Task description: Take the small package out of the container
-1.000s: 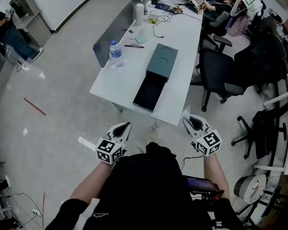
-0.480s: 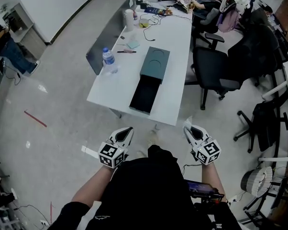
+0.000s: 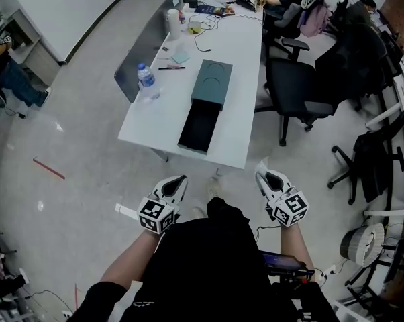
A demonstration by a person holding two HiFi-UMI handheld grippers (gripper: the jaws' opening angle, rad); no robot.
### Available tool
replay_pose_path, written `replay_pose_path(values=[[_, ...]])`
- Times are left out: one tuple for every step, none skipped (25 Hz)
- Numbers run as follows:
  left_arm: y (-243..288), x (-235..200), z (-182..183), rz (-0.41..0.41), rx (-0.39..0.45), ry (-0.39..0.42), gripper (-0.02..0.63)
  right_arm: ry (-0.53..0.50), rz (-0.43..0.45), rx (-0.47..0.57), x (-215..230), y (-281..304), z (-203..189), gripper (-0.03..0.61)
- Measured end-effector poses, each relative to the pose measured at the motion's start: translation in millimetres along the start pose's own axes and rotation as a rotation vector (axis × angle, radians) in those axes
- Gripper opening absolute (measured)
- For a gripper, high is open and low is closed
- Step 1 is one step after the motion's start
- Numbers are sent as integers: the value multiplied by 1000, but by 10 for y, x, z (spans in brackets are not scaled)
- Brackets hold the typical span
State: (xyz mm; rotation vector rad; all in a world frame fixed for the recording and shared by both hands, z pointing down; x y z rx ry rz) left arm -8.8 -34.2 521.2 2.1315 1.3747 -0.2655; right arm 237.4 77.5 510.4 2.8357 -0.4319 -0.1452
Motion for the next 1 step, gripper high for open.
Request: replay_pose_path(values=[[0,-6,6,1,1,0,8,-1,1,3,-1,13,10,69]])
Point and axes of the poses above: the fingertips, and each gripper's own axes: y forward along the fingers, x to its right, z out of its top, the point moved 3 cm from there along -y, backward along the fingers, and after that the axes turned 14 degrees about -y, right-handed, at the moved point
